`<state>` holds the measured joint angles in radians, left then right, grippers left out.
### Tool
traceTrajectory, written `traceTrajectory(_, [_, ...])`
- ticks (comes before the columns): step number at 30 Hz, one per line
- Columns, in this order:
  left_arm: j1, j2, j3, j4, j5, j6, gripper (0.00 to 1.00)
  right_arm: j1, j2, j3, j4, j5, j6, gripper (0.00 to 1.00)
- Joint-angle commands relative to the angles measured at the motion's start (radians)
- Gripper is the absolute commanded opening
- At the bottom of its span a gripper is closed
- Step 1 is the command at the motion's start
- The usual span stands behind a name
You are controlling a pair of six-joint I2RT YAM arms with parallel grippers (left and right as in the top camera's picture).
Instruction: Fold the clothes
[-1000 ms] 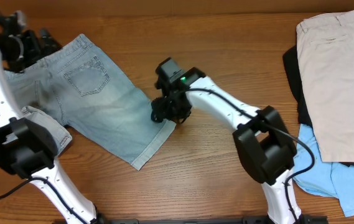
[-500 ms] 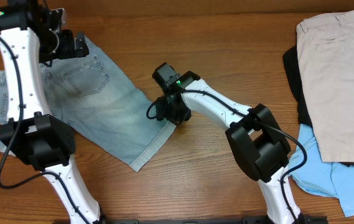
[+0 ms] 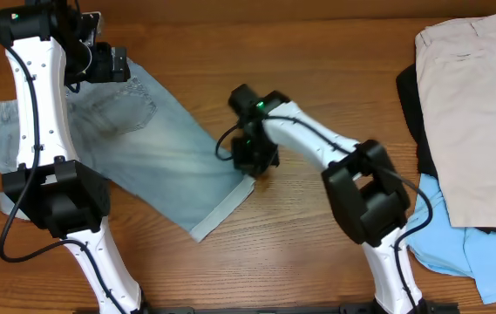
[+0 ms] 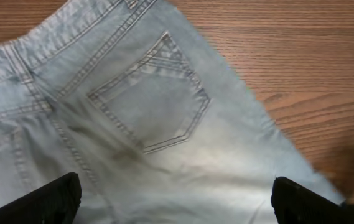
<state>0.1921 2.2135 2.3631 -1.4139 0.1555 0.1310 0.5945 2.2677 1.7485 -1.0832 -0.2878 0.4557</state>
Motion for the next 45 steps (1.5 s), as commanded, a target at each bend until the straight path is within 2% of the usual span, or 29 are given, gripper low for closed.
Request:
traceTrajectory(1, [-0.002, -0.017, 0.024, 0.002, -0.005, 0.011, 1.0, -0.154, 0.001, 0.038, -0.018, 0.046, -0.083, 0.04])
traceTrajectory(6, [-0.022, -0.016, 0.024, 0.008, -0.005, 0.011, 1.0, -0.336, 0.001, 0.038, 0.087, 0.18, -0.163, 0.04])
traceTrajectory(10, [-0.063, -0.016, 0.022, 0.027, 0.003, 0.011, 1.0, -0.51, 0.001, 0.041, 0.317, 0.145, -0.254, 0.04])
traceTrajectory(11, [-0.072, -0.016, 0.02, 0.032, 0.002, 0.011, 1.0, -0.532, 0.001, 0.048, 0.34, 0.117, -0.264, 0.22])
traceTrajectory(12, [-0.087, -0.014, 0.016, 0.041, 0.002, 0.012, 1.0, -0.562, 0.001, 0.071, 0.345, 0.061, -0.278, 0.47])
traceTrajectory(13, [-0.099, -0.014, 0.012, 0.05, 0.002, 0.014, 1.0, -0.579, 0.001, 0.094, 0.334, 0.026, -0.278, 0.62])
traceTrajectory(15, [-0.129, -0.009, -0.001, 0.077, 0.002, 0.034, 1.0, -0.606, -0.001, 0.164, 0.268, -0.042, -0.277, 0.79])
traceTrajectory(16, [-0.14, -0.007, -0.011, 0.09, 0.002, 0.045, 1.0, -0.613, -0.002, 0.201, 0.228, -0.067, -0.278, 0.81])
traceTrajectory(21, [-0.226, 0.038, -0.054, 0.172, 0.002, 0.149, 1.0, -0.61, -0.024, 0.383, -0.044, -0.153, -0.29, 0.85])
traceTrajectory(24, [-0.277, 0.104, -0.054, 0.159, -0.011, 0.228, 0.98, -0.581, -0.056, 0.414, -0.158, -0.159, -0.308, 0.86])
traceTrajectory(29, [-0.324, 0.238, -0.054, 0.07, -0.01, 0.256, 1.0, -0.527, -0.073, 0.414, -0.244, -0.156, -0.308, 0.86])
traceTrajectory(34, [-0.325, 0.312, -0.054, 0.029, -0.01, 0.258, 0.95, -0.465, -0.073, 0.413, -0.257, -0.113, -0.301, 0.86])
traceTrajectory(40, [-0.31, 0.349, -0.054, 0.019, -0.019, 0.213, 0.94, -0.399, -0.072, 0.412, -0.266, -0.034, -0.233, 0.88])
traceTrajectory(45, [-0.283, 0.386, -0.054, 0.014, -0.182, 0.02, 1.0, -0.351, -0.072, 0.411, -0.271, 0.031, -0.188, 0.89])
